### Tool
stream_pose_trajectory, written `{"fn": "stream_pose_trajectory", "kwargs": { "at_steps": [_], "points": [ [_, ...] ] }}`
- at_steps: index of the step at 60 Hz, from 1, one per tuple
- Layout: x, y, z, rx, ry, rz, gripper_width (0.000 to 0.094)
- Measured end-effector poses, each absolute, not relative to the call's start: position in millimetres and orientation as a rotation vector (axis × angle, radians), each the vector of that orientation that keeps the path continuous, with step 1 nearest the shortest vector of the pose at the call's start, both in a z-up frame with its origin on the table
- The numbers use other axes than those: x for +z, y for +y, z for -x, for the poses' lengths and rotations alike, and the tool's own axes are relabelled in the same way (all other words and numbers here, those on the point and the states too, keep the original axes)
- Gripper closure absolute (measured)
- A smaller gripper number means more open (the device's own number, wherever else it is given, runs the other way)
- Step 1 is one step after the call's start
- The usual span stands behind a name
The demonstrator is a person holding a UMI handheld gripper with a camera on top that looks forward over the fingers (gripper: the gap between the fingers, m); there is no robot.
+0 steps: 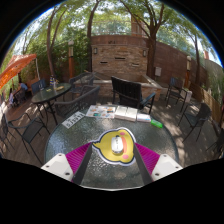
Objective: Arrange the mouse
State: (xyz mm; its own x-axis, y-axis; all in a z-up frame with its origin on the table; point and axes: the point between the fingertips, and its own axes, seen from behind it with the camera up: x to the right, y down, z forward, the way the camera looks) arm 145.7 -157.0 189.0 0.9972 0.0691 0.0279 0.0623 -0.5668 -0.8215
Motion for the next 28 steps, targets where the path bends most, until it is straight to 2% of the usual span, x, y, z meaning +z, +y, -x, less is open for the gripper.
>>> {"fn": "stream_pose_trajectory", "kwargs": {
  "at_steps": [13, 28],
  "points": [
    [212, -227, -131, -0.022, -0.068, 2.174, 0.0084],
    [213, -250, -121, -0.021, -0.052, 2.191, 0.0086]
  ]
}}
